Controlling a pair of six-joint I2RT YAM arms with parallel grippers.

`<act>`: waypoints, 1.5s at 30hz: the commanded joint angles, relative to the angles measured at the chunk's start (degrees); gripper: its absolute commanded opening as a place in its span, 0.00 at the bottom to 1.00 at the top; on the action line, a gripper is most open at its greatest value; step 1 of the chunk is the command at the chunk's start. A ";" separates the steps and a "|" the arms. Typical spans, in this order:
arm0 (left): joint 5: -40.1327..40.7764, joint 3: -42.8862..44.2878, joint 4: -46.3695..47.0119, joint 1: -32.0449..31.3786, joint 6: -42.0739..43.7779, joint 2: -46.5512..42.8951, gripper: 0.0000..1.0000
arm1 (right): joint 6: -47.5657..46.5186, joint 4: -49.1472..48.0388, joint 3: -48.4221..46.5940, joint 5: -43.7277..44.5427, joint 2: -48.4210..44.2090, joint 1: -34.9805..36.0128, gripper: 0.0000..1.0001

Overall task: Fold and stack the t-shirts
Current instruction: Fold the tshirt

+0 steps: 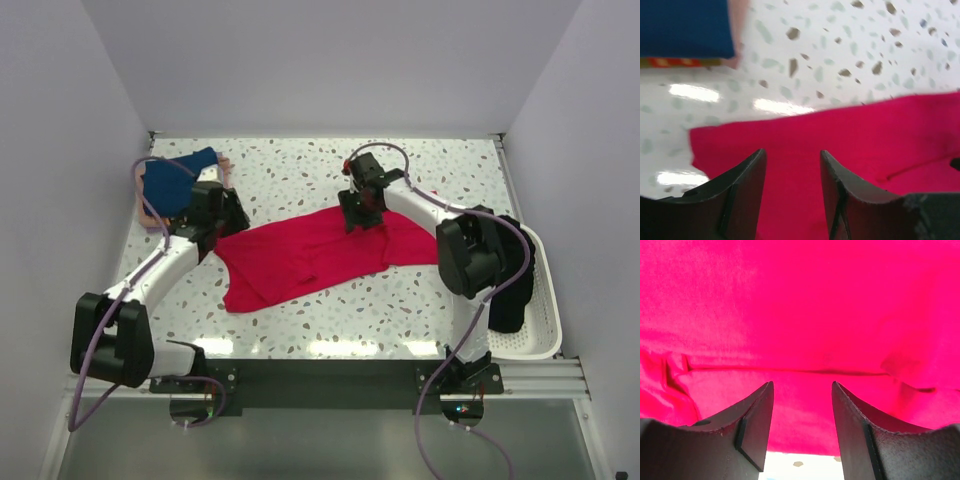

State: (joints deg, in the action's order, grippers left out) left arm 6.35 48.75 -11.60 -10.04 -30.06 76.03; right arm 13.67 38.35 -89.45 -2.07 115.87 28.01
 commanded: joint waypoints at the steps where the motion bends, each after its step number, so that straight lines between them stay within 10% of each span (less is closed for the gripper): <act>1: -4.50 -2.16 2.53 -3.48 -5.35 0.61 0.52 | -1.54 0.41 2.34 1.45 -3.55 -0.59 0.54; 22: -7.41 -15.27 10.54 -6.22 -7.47 9.48 0.45 | 1.27 -6.70 15.08 -1.36 -2.84 1.60 0.53; 45: -5.91 13.20 9.31 -7.53 -0.44 31.37 0.38 | 7.69 -5.22 23.62 -2.59 -16.37 7.24 0.53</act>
State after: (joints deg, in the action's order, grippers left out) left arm 0.43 57.58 -0.43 -16.34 -33.41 104.14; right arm 20.05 27.27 -65.47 -5.45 103.72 34.92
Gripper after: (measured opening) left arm 0.376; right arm 0.531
